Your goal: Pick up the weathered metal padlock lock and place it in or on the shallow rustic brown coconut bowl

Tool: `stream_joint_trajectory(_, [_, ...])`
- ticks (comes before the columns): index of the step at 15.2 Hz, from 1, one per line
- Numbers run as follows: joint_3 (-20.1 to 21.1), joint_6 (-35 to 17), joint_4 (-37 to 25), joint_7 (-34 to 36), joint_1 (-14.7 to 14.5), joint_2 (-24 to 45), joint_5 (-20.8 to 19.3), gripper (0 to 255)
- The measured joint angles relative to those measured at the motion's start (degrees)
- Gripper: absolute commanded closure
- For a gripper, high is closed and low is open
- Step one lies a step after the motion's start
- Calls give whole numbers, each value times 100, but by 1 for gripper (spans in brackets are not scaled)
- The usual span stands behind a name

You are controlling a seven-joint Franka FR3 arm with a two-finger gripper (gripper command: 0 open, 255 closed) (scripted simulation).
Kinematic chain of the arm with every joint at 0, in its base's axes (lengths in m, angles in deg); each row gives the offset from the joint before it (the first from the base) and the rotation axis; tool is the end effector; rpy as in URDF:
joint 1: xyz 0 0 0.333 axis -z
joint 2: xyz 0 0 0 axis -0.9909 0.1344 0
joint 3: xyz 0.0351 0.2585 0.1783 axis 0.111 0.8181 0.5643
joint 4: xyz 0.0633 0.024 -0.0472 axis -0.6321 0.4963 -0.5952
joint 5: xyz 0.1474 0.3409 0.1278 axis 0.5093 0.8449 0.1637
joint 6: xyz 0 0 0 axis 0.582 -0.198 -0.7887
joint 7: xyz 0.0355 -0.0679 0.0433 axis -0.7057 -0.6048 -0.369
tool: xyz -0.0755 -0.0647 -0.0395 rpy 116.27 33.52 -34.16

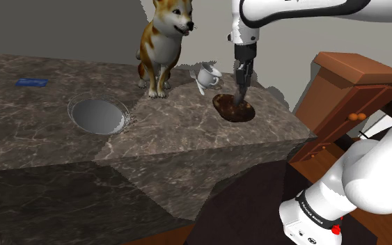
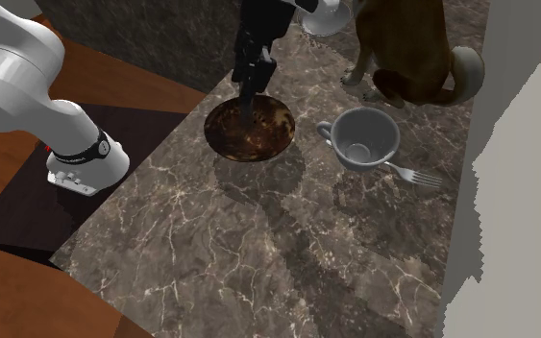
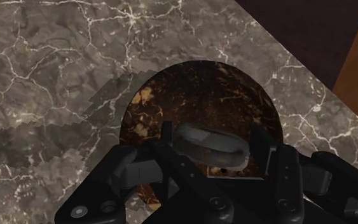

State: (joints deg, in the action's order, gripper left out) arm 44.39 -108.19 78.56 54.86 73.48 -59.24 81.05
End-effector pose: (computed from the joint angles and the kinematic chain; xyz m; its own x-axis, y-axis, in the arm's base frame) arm 0.4958 0.0438 0.4843 0.8623 0.3321 -0.3824 0.3800 -0.9233 0.0551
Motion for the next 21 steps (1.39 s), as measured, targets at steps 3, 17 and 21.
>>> stream_joint_trajectory(3, [-3, -203, 169, 27, 2, 36, 0, 255])
stream_joint_trajectory(17, [-1, -188, 106, 28, 0, 80, 3, 0])
stream_joint_trajectory(21, [44, 379, -657, 21, -41, 276, 34, 0])
